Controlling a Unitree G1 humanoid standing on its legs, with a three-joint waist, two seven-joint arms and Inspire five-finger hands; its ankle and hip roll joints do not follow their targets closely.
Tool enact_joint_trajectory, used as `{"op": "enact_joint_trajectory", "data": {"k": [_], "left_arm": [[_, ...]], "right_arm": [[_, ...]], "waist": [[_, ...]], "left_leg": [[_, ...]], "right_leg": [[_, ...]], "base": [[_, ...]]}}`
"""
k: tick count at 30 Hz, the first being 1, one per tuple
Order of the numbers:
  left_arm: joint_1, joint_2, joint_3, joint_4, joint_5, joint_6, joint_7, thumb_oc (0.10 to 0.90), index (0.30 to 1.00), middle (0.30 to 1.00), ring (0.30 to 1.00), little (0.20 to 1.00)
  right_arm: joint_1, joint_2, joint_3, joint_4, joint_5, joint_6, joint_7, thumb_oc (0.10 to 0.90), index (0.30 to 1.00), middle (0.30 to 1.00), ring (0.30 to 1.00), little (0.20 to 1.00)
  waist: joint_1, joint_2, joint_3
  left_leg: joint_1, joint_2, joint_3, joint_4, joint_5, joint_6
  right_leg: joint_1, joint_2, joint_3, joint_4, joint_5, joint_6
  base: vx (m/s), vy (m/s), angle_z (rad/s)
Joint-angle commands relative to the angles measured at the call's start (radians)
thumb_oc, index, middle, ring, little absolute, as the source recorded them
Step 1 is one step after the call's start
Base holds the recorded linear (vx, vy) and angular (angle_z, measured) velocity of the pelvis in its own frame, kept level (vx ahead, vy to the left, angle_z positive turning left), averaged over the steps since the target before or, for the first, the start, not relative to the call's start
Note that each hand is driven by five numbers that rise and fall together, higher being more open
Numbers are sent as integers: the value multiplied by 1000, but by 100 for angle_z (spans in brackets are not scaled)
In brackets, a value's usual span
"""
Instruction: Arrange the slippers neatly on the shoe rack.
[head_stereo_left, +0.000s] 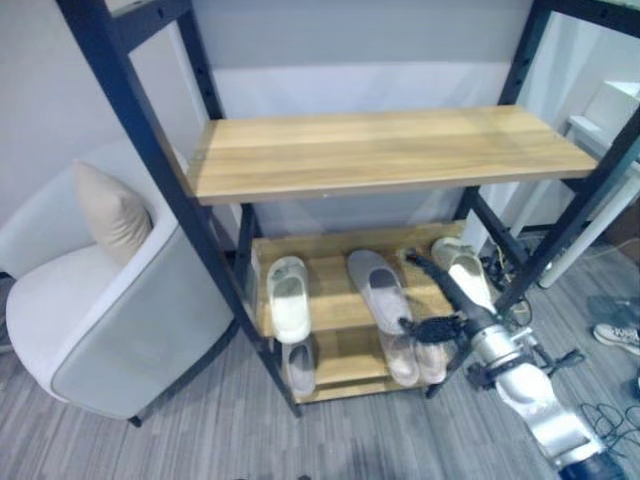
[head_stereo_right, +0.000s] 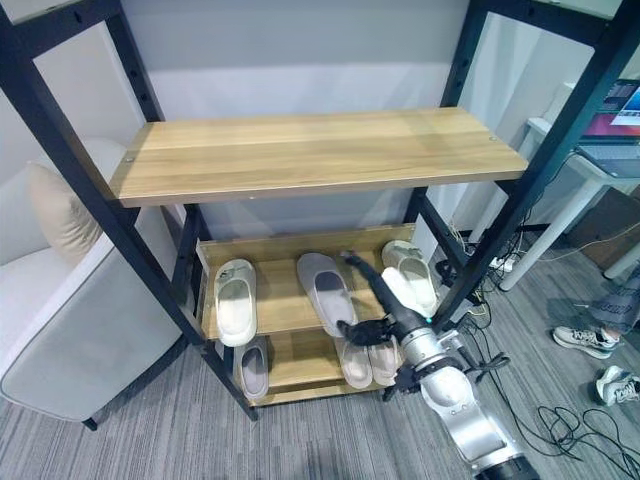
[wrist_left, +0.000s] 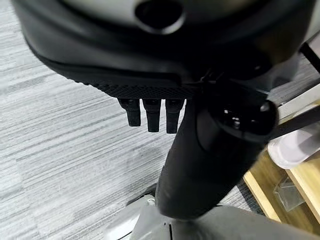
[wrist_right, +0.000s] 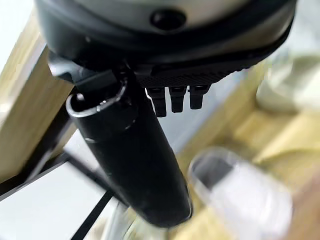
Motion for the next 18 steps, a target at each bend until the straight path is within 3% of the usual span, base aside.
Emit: {"op": "enact_joint_trajectory", "data": {"k": [1,7,14,18], "left_arm": [[-54,-32,-42,57,1,-14,6,800,900,900,900,900],[-47,-32,-69,49,-1,-27,0,800,900,900,900,900],[-95,-27,-109,20,-34,-44,11,800,900,900,900,900],[-125,-24,-136,-19,-66,-65,21,800,900,900,900,900]], "right_arm": [[-158,-16,-86,-69,-26,-75,-116,800,900,900,900,900],[-232,-50,-151,72,-1,-77,-204,800,900,900,900,900],[-352,-80,-101,210,15,-69,-239,800,900,900,900,900],[-414,-103,-76,290,20,-68,-261,800,900,900,900,900]], "waist": [[48,-17,34],[88,-26,73],[121,-31,138],[133,-22,170]], "left_leg": [[48,-22,-24,-1,-118,0],[14,-24,-51,-1,-115,1],[-55,-25,-70,11,-96,2],[-98,-32,-86,18,-83,2]], "right_leg": [[25,-2,16,15,-111,38],[2,-1,0,11,-110,37],[-59,-5,-7,24,-97,36],[-95,-9,-14,33,-90,35]], "base": [[28,31,15],[4,25,15],[-70,13,5],[-49,22,17]]}}
